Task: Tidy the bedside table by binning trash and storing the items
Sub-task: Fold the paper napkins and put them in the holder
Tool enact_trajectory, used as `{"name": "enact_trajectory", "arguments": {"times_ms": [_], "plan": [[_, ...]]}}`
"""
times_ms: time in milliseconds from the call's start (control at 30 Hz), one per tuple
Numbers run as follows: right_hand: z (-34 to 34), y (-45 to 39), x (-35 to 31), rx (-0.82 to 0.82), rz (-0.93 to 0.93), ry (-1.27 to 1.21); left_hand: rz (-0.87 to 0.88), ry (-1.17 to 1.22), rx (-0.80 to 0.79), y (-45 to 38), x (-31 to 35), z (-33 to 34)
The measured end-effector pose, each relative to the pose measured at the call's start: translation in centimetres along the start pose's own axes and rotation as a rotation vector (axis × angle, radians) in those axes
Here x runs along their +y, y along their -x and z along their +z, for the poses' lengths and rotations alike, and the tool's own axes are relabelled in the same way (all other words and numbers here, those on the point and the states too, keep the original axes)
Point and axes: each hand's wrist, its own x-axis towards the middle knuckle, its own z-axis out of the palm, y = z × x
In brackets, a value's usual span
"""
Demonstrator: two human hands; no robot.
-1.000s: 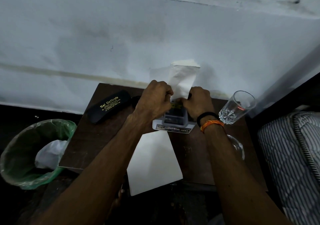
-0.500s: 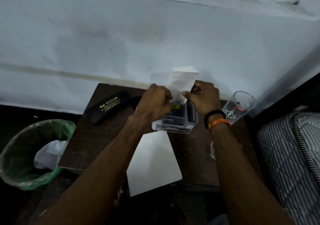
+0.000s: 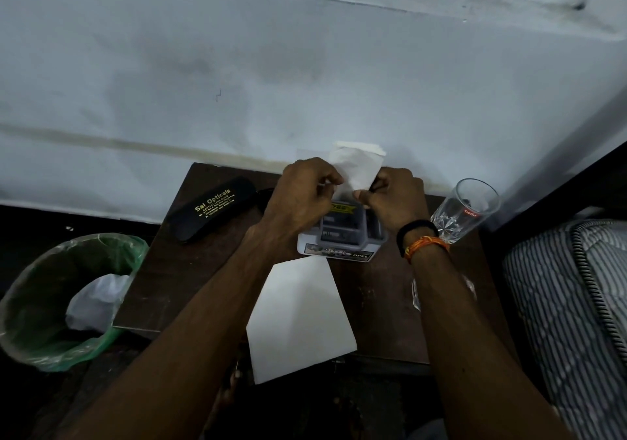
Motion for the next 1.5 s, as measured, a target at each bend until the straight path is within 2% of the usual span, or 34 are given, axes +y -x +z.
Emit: {"name": "enact_trajectory", "arguments": {"times_ms": [100,200,400,633,1033,1100,1200,1300,1333,1400,1500], "plan": [[0.1,0.2,0.0,-0.013,0.001,0.008,0.002,-0.024,-0.024,0.0,-0.3,0.0],[-0.2,0.1,-0.3,0.053,-0.029,-0.059,0.020,-0.030,-0.021,-0.1,-0.3,0.0],[-0.4,0.1,-0.6,0.124,-0.064,-0.078,0.011,0.087,0.127,0.0,-0.1,-0.4],[0.0,0.2,0.5,0.075,-0.015,-0.043,-0.018,0.027,0.038,0.1,-0.2,-0.4],[-0.2,0.2,0.7,0.034,0.004,-0.048,0.025,0.036,0.019,0.3,-0.4,-0.6],[-0.6,0.5,0.5,0.073,0.003,-0.086,0.009,0.062,0.069,0.6,-0.5,-0.8],[-0.8,1.8,-0.1,0.240,-0.020,-0.109,-0.031,0.051,0.161,1.4,-0.9,-1.2],[-0.7,4.2,-1.0,0.349,-0.040,-0.066,-0.167,0.058,0.229,2.8,-1.5,-1.7],[-0.5,5.1,-1.1,0.327,-0.030,-0.042,-0.235,0.060,0.204,3.3,-1.8,-1.9],[0.0,6.8,-0.8,0.216,0.023,0.046,-0.373,0.027,0.051,4.4,-2.4,-2.1],[1.5,9.1,0.3,-0.055,0.181,0.143,-0.477,-0.076,-0.216,6.2,-3.2,-2.1]]}}
